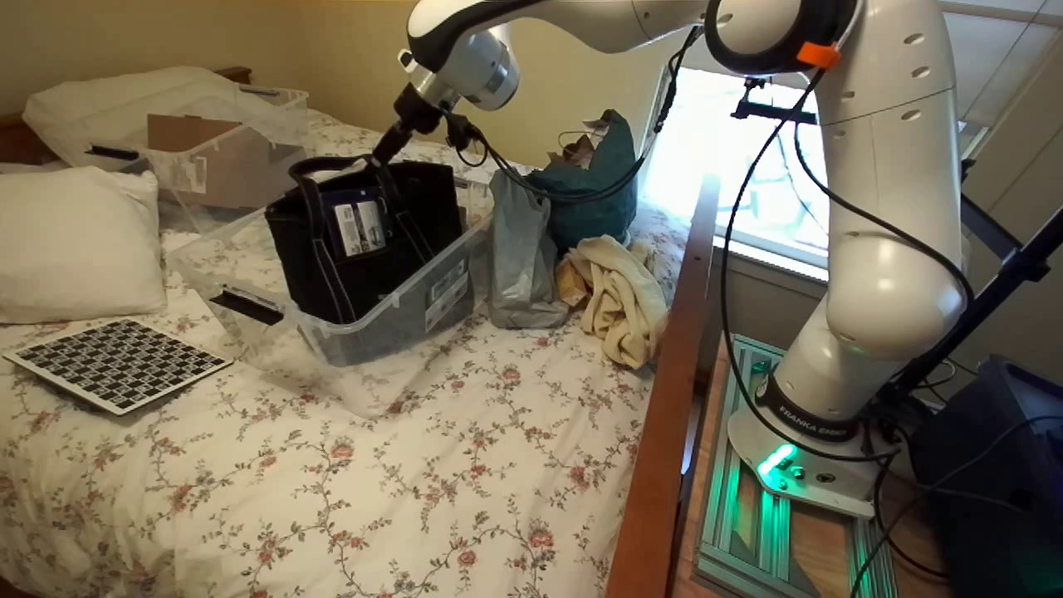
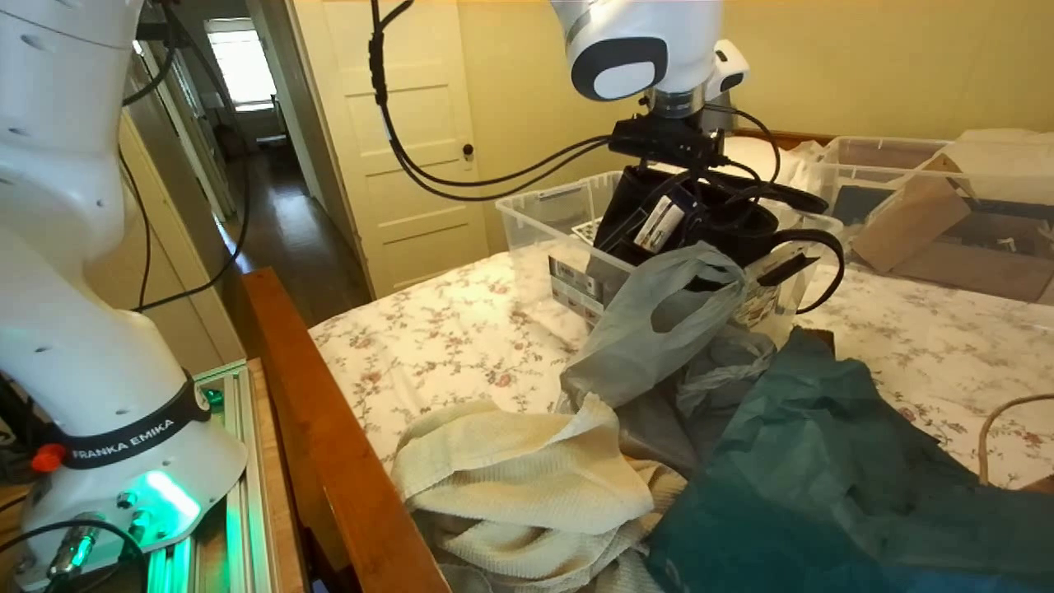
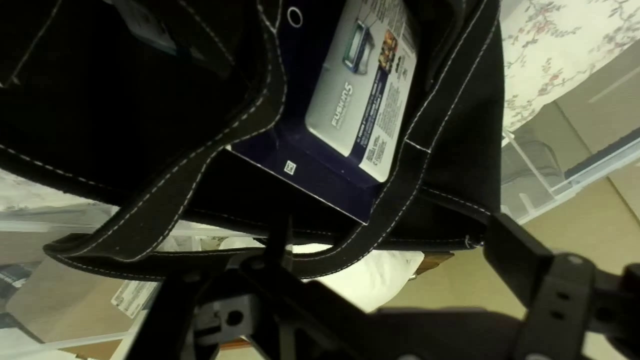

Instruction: Put the black object in the storage box

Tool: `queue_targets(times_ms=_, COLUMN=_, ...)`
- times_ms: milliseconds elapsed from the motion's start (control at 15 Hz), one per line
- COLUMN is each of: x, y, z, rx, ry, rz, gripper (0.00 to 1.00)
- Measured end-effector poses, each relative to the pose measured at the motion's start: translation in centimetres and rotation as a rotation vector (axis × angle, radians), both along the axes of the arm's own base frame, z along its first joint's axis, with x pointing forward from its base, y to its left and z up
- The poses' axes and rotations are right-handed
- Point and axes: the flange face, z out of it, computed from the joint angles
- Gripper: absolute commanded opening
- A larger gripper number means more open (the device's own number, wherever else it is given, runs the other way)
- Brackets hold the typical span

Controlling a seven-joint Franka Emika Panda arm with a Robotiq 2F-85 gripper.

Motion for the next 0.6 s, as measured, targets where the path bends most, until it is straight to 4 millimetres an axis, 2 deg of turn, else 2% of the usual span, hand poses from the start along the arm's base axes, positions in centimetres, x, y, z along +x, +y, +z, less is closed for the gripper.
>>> queue_targets(times_ms=333, x=-1.8, y=1.0, z=0.2, rx=0.085, ry=0.029, rz=-0.017, gripper=1.0)
queue_targets(times_ms=600, x=-2.9, y=0.8, z=0.1, rx=0.11, ry=0.057, rz=-0.021, gripper=1.0)
